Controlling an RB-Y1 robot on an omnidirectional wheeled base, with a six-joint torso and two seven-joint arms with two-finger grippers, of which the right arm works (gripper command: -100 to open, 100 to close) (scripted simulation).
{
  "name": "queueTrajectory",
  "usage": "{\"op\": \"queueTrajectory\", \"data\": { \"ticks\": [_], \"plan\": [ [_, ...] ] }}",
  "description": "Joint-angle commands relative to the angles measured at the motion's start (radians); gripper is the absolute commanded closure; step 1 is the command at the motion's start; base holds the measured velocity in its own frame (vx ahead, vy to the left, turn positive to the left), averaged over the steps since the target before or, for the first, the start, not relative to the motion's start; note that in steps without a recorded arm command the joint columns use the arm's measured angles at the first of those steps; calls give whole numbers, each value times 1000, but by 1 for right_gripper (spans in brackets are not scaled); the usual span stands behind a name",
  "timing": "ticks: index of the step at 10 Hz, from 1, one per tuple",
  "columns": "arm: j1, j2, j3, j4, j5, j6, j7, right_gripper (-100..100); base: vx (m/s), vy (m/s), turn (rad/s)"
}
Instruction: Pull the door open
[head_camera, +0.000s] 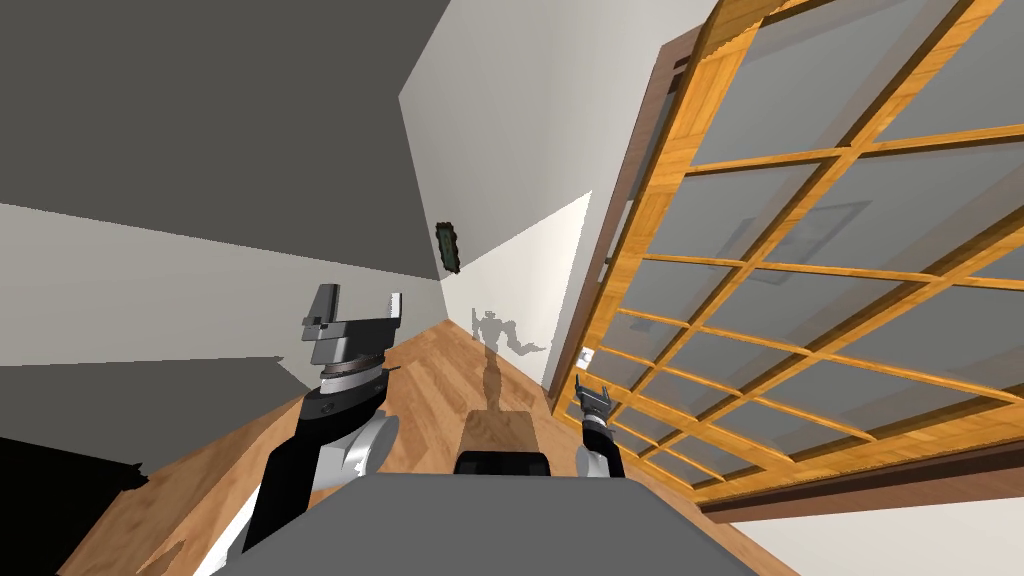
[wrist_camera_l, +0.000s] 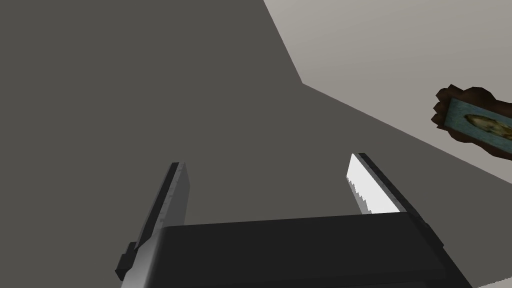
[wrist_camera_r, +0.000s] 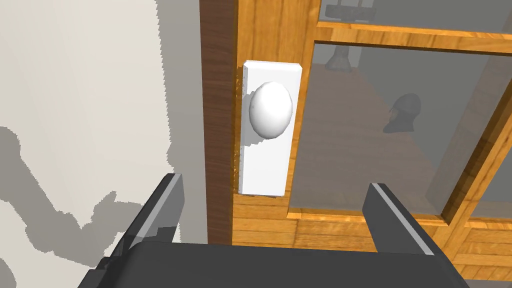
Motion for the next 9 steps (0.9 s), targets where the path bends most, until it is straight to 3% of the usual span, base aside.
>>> {"op": "queueTrajectory", "data": {
  "ticks": [1, 2, 3, 5, 7, 9],
  "plan": [
    [0, 0, 0, 0, 0, 0, 0, -100, -20, -4, 4],
    [9, -26, -2, 11, -5, -6, -36, -100, 99, -10, 50],
    [12, -34, -3, 14, -6, -8, -45, -100, 209, 6, 79],
    [24, -69, -6, 29, -11, -16, -88, -100, 204, 0, 69],
    [24, -69, -6, 29, -11, -16, -88, -100, 92, -12, 10],
    [40, -113, -10, 48, -17, -26, -140, -100, 137, -15, 82]
  ]
}}
